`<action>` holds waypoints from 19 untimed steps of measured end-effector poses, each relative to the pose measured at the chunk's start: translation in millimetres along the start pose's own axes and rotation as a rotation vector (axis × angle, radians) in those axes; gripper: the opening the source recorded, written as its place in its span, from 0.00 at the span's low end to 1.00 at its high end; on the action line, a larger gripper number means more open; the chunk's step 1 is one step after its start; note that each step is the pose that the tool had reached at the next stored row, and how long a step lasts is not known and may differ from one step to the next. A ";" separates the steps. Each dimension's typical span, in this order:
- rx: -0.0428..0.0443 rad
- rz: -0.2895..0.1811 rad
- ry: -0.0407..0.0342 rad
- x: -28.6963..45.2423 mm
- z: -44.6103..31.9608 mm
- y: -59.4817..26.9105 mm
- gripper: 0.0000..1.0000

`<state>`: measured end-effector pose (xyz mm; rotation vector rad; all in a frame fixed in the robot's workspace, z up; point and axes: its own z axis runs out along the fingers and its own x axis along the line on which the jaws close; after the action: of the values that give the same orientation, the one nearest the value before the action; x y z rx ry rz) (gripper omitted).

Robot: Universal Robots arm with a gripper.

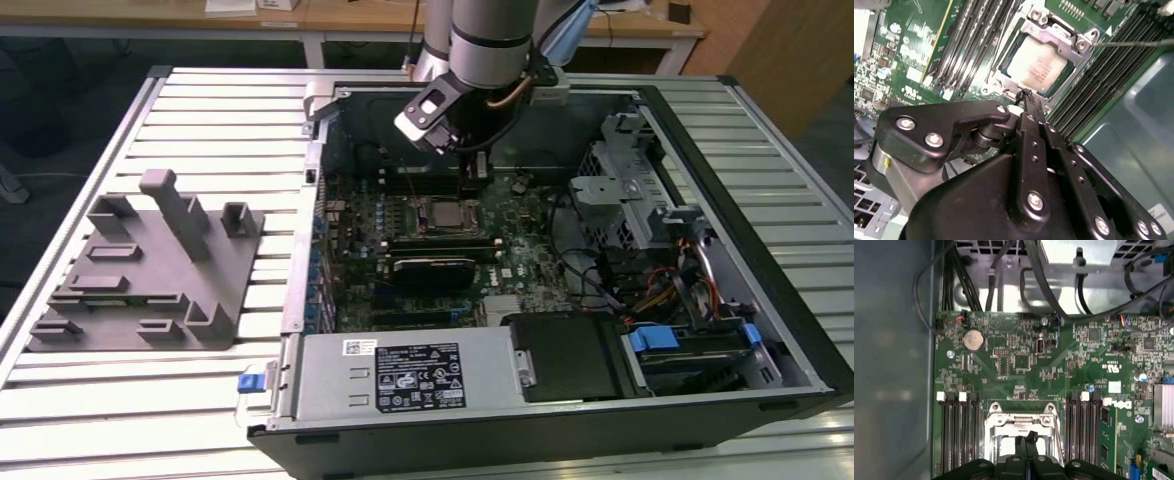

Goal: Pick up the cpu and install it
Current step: 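Close the cpu cover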

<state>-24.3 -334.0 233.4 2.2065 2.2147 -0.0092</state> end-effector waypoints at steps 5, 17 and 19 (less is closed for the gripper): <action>-0.0001 0.000 0.0000 -1.0 4.3 -8.9 0.11; -0.0005 -0.030 0.0002 -1.3 6.9 -16.6 0.11; -0.0011 -0.067 0.0005 -1.3 6.9 -16.6 0.11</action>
<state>-40.8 -335.4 226.4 2.1310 2.2871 -0.0083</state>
